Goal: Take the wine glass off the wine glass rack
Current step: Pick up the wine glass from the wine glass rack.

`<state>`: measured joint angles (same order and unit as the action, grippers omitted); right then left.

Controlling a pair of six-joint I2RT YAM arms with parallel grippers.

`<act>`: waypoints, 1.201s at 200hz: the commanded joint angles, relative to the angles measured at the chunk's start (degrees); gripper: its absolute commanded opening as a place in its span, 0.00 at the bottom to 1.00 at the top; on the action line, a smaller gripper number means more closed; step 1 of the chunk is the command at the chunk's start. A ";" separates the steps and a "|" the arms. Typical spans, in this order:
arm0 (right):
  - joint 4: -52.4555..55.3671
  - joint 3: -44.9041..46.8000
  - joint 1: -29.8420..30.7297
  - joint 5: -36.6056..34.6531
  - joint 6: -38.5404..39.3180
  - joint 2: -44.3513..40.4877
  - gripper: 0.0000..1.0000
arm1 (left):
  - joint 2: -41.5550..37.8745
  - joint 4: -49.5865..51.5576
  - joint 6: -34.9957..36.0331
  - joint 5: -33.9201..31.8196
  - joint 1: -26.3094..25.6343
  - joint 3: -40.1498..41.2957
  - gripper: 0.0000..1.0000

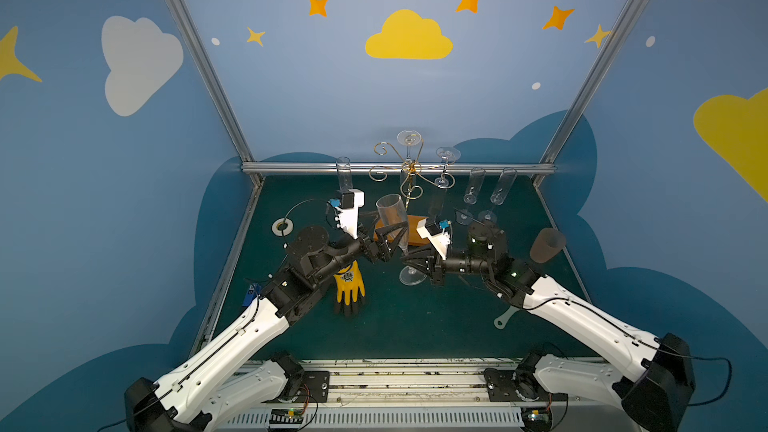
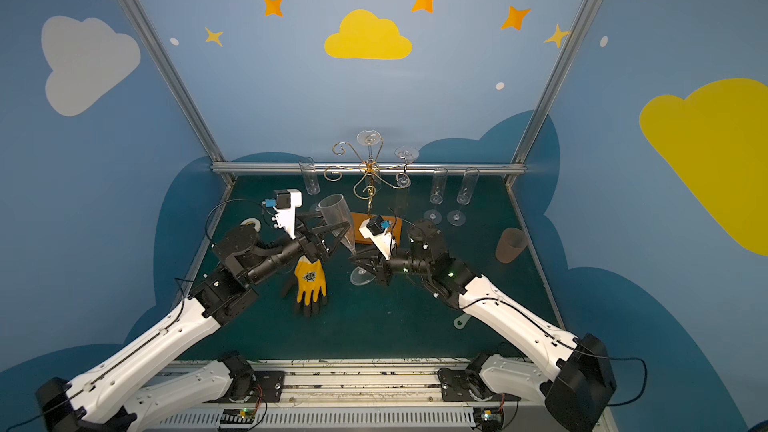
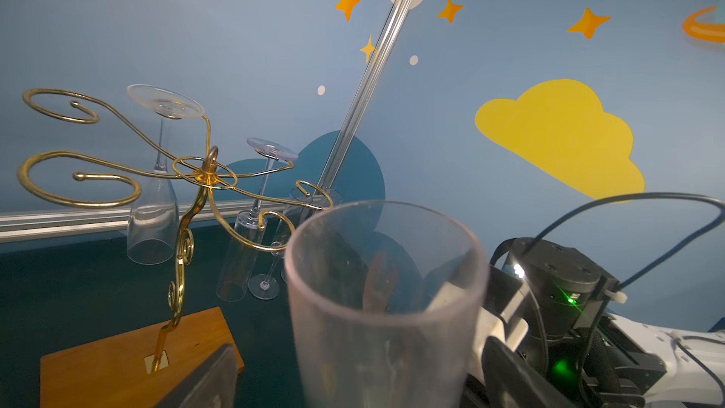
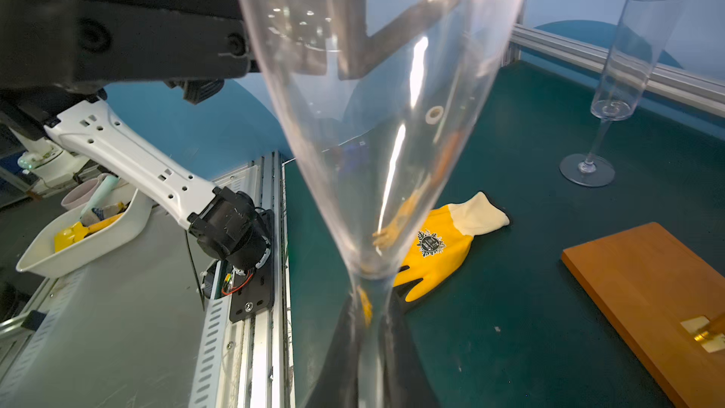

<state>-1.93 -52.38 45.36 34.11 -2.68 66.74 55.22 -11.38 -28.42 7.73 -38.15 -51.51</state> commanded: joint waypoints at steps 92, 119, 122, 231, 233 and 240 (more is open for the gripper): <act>-3.29 -0.88 2.97 0.55 6.81 2.43 0.00 | -0.64 -4.96 0.10 0.99 0.45 1.17 0.59; -3.06 -0.88 3.10 0.22 6.92 2.47 0.00 | -0.82 -5.51 -0.44 0.98 0.45 1.58 0.50; -3.07 -0.88 3.09 0.18 6.90 2.44 0.00 | -0.82 -5.52 -0.46 1.00 0.45 1.58 0.50; 0.69 2.43 0.99 -22.14 7.49 -6.93 0.76 | -8.14 4.19 9.83 -9.72 0.45 1.80 0.48; 0.81 2.45 0.79 -22.41 7.57 -7.23 0.76 | -8.36 4.46 10.31 -10.23 0.45 1.88 0.48; 1.29 2.77 0.29 -23.20 7.86 -8.19 0.76 | -9.31 5.23 11.93 -12.20 0.45 2.15 0.48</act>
<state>-2.17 -50.57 47.16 17.63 3.73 62.19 48.93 -9.26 -22.92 2.24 -37.89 -49.25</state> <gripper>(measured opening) 0.755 0.557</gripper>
